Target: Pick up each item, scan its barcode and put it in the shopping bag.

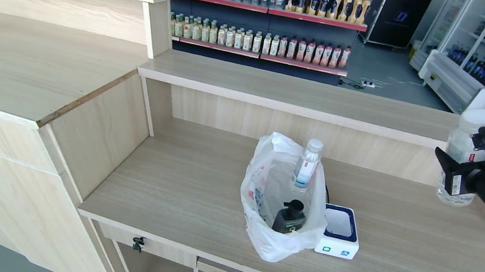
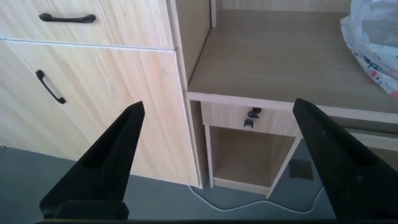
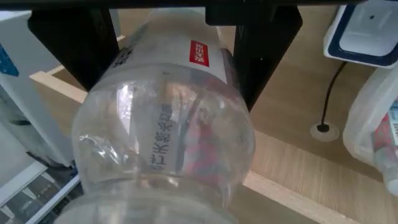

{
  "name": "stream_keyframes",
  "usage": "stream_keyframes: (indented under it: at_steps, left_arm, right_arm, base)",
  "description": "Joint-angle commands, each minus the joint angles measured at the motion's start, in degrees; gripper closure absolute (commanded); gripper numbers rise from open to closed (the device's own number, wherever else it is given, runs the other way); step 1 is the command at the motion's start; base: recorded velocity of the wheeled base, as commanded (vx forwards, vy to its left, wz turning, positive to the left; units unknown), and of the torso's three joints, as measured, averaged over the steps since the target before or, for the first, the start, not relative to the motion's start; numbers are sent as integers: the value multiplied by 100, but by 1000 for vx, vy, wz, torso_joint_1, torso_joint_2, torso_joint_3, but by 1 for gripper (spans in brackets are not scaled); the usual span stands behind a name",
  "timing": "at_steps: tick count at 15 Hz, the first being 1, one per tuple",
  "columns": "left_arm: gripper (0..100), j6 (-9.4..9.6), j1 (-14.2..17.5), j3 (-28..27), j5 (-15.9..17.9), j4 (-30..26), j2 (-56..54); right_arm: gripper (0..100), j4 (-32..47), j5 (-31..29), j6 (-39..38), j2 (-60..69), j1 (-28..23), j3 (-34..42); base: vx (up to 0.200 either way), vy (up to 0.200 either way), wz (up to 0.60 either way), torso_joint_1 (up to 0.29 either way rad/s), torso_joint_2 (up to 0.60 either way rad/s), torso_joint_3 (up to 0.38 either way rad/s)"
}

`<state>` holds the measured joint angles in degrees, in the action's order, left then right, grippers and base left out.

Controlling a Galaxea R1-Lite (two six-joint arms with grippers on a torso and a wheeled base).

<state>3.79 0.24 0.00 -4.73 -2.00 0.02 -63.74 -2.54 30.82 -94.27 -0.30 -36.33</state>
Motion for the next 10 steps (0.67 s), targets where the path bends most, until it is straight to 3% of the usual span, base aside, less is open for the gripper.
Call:
stream_keyframes:
  at_steps: [1, 6, 10]
  left_arm:
    - [0, -1, 2, 0, -2, -2, -2]
    - [0, -1, 2, 0, -2, -2, -2]
    - [0, -1, 2, 0, -2, -2, -2]
  right_arm:
    - [100, -103, 438, -50, -628, 13, -164]
    - [100, -1281, 1563, -173, -1718, -31, -217]
    - [100, -1465, 2512, -32, -2008, -137, -226]
  base:
    - [0, 0, 0, 0, 0, 0]
    - [0, 0, 0, 0, 0, 0]
    - [0, 0, 0, 0, 0, 0]
